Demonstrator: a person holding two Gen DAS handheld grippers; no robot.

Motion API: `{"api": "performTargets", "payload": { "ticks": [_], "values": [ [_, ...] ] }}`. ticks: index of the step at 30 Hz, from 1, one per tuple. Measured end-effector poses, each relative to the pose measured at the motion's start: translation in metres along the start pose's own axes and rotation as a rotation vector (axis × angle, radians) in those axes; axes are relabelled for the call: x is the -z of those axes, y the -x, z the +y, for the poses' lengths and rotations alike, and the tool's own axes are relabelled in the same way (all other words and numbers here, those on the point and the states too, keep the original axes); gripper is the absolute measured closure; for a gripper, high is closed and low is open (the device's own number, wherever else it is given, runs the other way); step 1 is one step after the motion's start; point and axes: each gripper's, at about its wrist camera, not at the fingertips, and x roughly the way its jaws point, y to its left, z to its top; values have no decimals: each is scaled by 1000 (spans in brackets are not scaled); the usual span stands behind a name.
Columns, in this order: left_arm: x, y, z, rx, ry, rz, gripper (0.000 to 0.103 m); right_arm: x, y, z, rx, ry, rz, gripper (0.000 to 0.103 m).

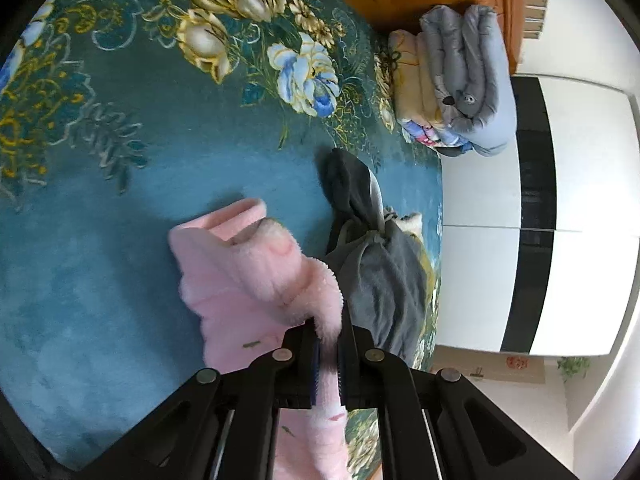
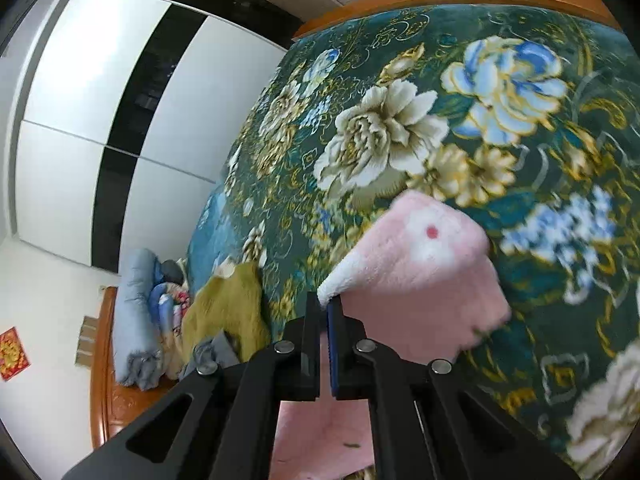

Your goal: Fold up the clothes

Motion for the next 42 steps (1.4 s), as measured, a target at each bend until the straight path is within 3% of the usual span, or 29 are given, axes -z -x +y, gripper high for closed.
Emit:
{"api": "performTargets", "payload": {
  "ticks": [4, 10, 17, 18, 20, 21, 22, 25, 30, 33, 42],
  "values": [
    [-13, -37, -4, -11, 66, 15, 96, -23, -47, 14, 69, 1, 23, 100],
    [-25, -87, -1, -89, 62, 9, 95, -38, -116, 8, 212, -31, 84, 100],
    [-33, -119, 17, -104, 43, 19, 90, -35, -150, -19, 279, -77, 119, 98],
    [-32, -114, 20, -106, 30, 19, 85, -35, -150, -19, 274, -74, 119, 97],
    [-31, -105, 26, -109, 4, 19, 63, -34, -144, -16, 242, -63, 107, 97],
    [-30, -101, 29, -111, -9, 19, 46, -34, -141, -14, 226, -57, 100, 95],
    [-29, -96, 32, -113, -22, 19, 42, -34, -138, -12, 211, -51, 94, 87],
    [-27, -83, 41, -119, -61, 19, 39, -33, -128, -6, 163, -35, 76, 64],
    [-24, -60, 56, -128, -126, 18, 25, -25, -92, 4, 68, 24, 17, 58],
    [-22, -48, 67, -129, -156, 17, 23, -15, -58, 3, 23, 60, -18, 49],
    [-21, -77, 138, 29, 87, -13, 18, 22, -17, -58, 97, -9, 30, 47]
  ]
}}
